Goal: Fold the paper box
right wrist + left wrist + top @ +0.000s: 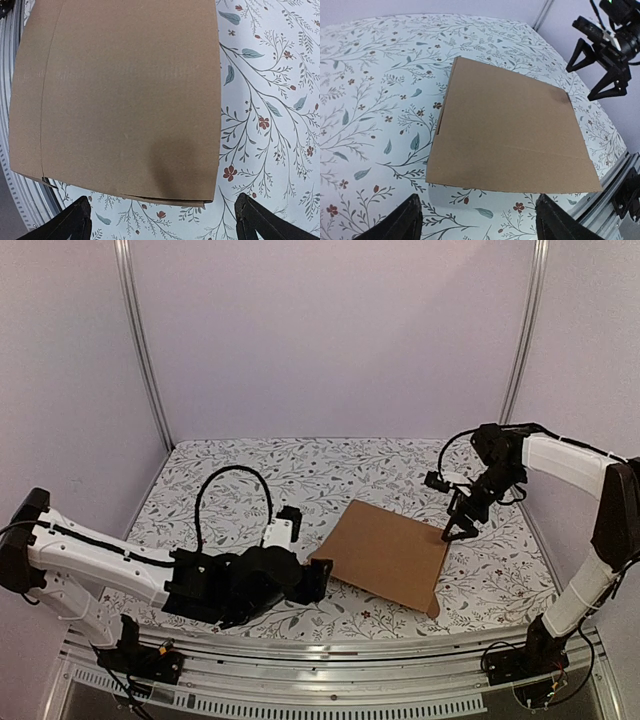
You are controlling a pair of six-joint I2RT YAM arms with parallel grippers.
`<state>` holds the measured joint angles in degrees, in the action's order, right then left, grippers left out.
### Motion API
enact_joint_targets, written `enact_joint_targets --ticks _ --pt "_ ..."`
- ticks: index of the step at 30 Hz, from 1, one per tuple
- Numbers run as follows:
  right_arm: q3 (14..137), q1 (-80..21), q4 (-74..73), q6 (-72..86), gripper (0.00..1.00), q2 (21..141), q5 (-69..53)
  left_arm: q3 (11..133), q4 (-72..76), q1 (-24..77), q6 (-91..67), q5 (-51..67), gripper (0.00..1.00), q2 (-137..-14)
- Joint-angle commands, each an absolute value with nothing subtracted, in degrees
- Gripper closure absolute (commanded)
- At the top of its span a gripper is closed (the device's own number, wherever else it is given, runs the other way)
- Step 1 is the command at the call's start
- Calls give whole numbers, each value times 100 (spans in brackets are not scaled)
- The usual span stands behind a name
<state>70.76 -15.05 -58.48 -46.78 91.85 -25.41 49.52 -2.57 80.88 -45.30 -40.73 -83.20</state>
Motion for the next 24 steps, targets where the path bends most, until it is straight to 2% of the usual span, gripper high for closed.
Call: enact_joint_targets --ticks 1,6,8,14,24 --pt "7636 -1155 -5784 -4445 1 9755 -3154 4641 70 7914 -6366 -4470 21 -8238" --pt "7918 -1117 -5805 -4271 1 10209 -3470 4683 -669 7896 -7441 -4199 7 -8341" --pt "7963 -1113 -5772 -4193 1 10292 -3548 4590 -613 7793 -7647 -3961 4 -8360" --pt "8121 -1113 -5772 -4114 1 10493 -3446 4353 379 7408 -7842 -2836 5 -8757" --pt "8196 -1099 -5826 -3954 2 10848 -3528 4402 1673 6854 -7479 -1931 13 -9352"
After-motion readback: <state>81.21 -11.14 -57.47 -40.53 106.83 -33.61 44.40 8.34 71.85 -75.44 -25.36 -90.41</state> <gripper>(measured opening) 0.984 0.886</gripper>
